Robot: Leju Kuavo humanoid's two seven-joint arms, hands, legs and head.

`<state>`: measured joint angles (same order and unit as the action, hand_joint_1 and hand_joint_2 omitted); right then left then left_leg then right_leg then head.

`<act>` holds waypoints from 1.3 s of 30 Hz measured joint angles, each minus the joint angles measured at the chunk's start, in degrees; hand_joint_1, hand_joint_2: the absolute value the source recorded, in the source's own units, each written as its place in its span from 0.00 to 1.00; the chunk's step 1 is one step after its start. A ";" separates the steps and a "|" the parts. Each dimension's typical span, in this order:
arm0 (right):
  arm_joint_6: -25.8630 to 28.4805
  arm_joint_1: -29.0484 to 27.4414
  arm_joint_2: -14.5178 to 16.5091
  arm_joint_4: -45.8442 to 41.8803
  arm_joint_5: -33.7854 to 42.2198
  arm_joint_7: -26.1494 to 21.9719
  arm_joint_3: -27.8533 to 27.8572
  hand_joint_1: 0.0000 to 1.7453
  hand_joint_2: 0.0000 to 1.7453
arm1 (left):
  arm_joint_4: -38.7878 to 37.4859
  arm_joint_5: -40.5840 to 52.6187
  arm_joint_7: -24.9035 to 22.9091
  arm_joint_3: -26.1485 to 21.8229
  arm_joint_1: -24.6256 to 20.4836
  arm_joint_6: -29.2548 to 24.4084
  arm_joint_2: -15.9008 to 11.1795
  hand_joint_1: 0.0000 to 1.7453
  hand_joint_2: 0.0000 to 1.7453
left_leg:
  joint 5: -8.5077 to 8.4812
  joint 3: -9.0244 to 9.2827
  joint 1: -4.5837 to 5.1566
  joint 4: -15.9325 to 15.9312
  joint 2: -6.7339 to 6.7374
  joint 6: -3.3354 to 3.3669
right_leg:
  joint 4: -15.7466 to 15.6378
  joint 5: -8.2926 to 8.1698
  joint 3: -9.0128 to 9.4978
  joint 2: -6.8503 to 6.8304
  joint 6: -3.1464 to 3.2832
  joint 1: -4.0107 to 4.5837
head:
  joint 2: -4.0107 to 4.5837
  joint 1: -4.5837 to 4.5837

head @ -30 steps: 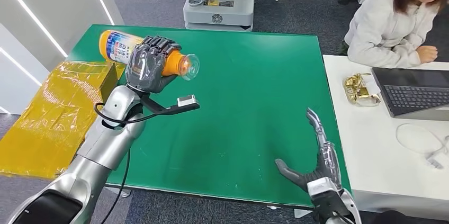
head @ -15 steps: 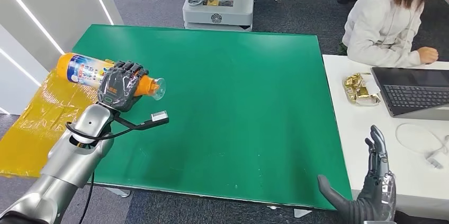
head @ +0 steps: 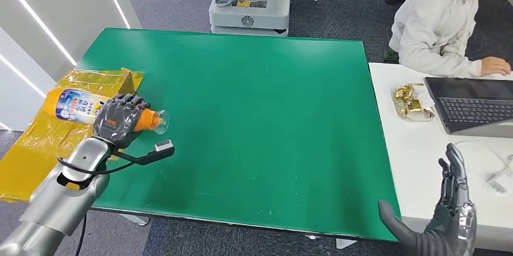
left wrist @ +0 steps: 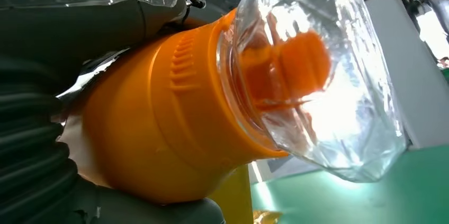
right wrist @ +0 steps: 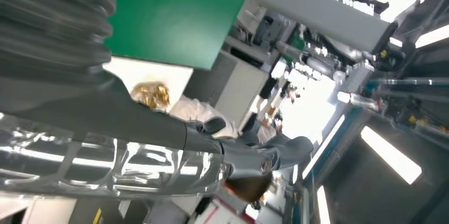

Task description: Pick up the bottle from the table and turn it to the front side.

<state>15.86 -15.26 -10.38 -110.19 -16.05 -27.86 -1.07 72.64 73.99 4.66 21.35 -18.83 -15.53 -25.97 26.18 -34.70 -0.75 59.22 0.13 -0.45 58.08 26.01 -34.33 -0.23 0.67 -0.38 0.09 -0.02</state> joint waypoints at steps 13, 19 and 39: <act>0.17 0.51 -0.55 -0.06 1.98 0.08 0.04 0.00 1.00 | -7.94 -3.73 1.40 0.37 -0.68 1.05 2.56 1.00 1.00 | 0.00 0.01 0.00 0.00 0.01 0.00 | 0.00 0.00 -0.01 0.02 0.00 0.00 | 0.00 0.00; 0.66 0.59 -1.42 -0.06 2.59 0.09 -0.29 0.00 1.00 | -15.35 -2.55 -0.49 0.39 -1.84 0.76 3.67 1.00 1.00 | 0.00 0.01 0.00 0.00 0.00 0.00 | 0.00 0.00 -0.01 0.02 0.00 0.00 | 0.00 0.00; -0.97 4.11 -1.53 2.43 -0.14 1.06 -4.91 0.00 1.00 | -27.12 8.47 -1.18 -3.15 -2.44 -12.71 10.79 0.00 1.00 | -0.01 0.06 0.01 0.00 -0.09 0.00 | 0.00 -0.01 0.12 -0.14 0.00 -0.01 | 0.00 0.00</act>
<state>14.89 -11.15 -11.91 -107.76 -16.18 -26.80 -5.98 45.52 82.45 3.48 18.20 -21.27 -28.24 -15.18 26.17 -34.64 -0.73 59.22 0.04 -0.45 58.08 26.01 -34.21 -0.36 0.67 -0.40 0.09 -0.02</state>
